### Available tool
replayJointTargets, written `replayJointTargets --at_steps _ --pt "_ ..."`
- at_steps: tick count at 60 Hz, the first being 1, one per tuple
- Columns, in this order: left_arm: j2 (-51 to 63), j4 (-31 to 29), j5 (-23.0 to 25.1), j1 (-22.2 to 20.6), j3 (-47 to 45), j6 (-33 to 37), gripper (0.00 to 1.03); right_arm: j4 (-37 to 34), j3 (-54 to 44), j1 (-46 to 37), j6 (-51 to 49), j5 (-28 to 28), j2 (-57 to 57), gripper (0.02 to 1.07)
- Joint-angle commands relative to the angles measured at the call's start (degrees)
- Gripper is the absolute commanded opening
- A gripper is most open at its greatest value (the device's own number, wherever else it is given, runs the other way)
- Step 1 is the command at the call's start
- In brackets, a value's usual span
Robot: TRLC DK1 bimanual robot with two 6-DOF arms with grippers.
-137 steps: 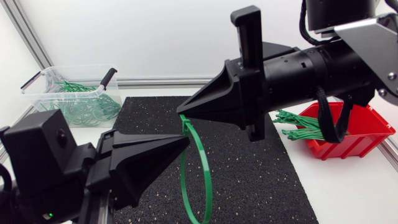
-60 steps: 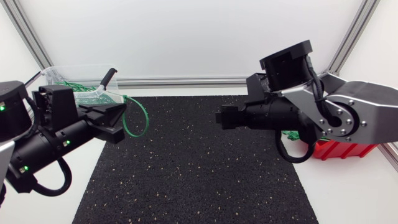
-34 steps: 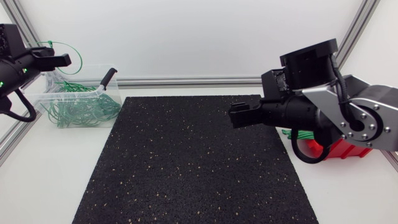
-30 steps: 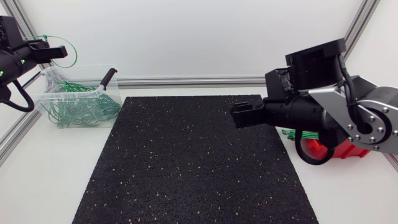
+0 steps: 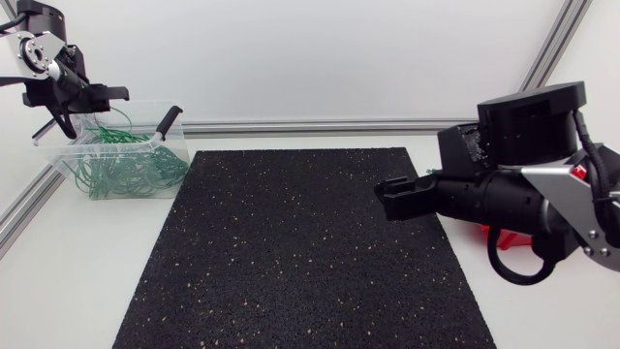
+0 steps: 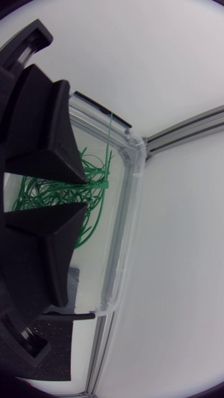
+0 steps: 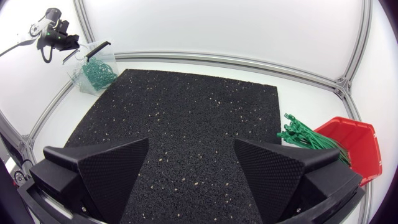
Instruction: Take a green cable tie from the red box, thread the tail through the head to close it, then place it in the transparent bin on the left.
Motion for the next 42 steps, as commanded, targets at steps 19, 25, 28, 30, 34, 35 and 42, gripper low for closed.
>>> replayJointTargets --at_steps 19,25,28,30,34,35,42 --pt "-11.0 -4.9 -0.6 -1.8 1.0 -2.8 1.0 -2.2 -1.8 -1.6 -2.4 0.2 -6.4 1.03" --pt "-19.5 0.5 -0.6 -4.0 -7.0 -2.4 1.0 -2.0 -2.1 -3.2 -3.0 0.2 -8.0 1.03" --pt "-23.9 3.6 -0.6 -5.4 -11.8 -2.0 1.0 -1.5 -2.7 -4.4 -3.6 0.2 -9.2 1.03" --pt "-26.9 7.1 -0.7 -6.1 -15.3 -1.4 1.0 -1.3 -2.9 -5.4 -4.1 0.2 -9.8 1.03" --pt "-31.4 10.8 -0.9 -7.6 -20.6 -0.8 1.0 -1.1 -3.5 -6.8 -4.4 0.2 -11.0 1.02" --pt "-32.5 11.3 -0.9 -8.1 -21.8 -0.8 1.0 -0.9 -3.8 -7.1 -4.5 0.2 -11.3 1.03" --pt "-39.1 16.1 -0.9 -9.4 -30.6 -0.7 1.0 0.8 -6.3 -10.0 -6.1 -0.2 -13.9 1.03"
